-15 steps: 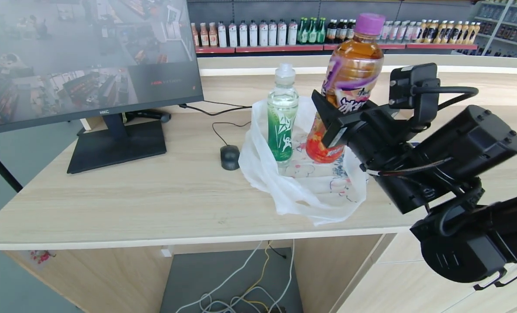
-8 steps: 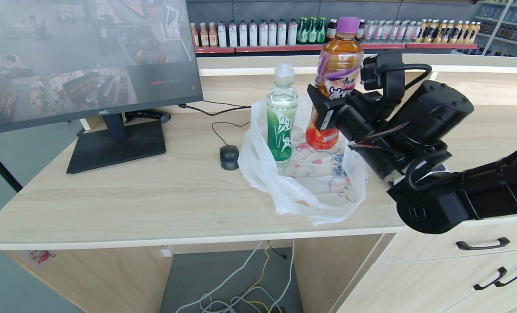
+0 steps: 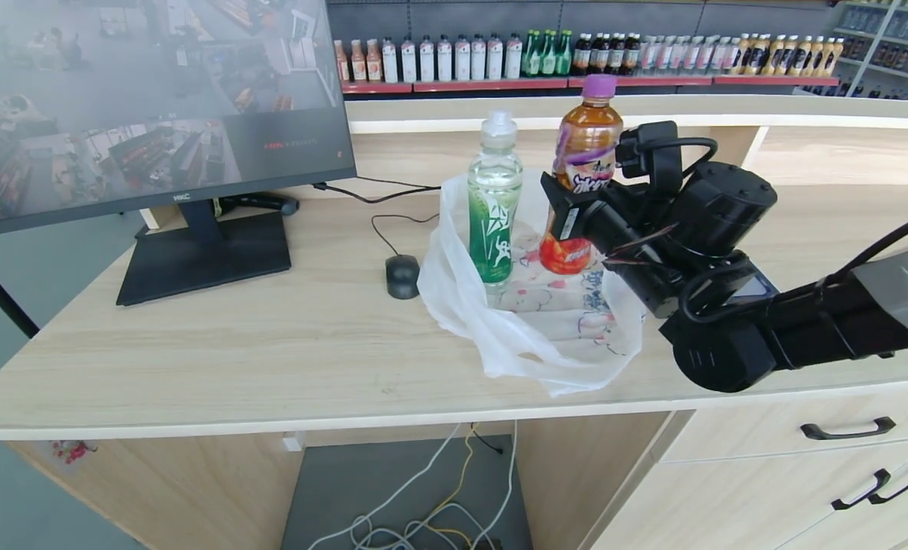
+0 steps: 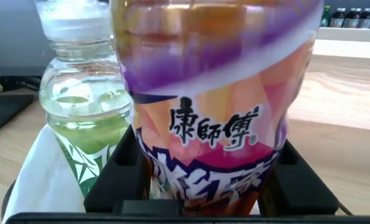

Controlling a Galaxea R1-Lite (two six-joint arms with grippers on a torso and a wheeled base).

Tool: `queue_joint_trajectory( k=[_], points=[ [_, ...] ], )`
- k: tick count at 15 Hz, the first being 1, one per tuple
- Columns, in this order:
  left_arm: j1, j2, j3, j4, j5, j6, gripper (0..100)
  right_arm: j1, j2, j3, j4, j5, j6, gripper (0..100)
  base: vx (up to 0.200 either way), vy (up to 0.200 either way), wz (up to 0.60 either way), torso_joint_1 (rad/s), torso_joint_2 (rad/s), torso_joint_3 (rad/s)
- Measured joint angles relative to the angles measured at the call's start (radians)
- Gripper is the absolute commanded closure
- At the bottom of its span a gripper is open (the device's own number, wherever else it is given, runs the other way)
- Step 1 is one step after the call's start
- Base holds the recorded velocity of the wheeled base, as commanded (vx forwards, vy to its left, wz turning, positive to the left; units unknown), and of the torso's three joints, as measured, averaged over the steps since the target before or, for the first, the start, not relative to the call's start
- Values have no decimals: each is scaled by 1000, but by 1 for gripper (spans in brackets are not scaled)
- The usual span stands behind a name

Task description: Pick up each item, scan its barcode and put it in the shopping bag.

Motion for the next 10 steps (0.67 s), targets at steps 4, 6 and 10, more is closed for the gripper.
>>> queue_joint_trajectory(
  k=[4,6,10],
  points=[
    [0,0,0,0,0,0,0,-6,41,0,-5,3,26,100,0,0,0,0,0,0],
    [0,0,0,0,0,0,0,-6,58,1,-5,2,40,100,0,0,0,0,0,0],
    [0,0,0,0,0,0,0,-8,86,6,-12,-4,41,100,0,0,0,0,0,0]
  ],
)
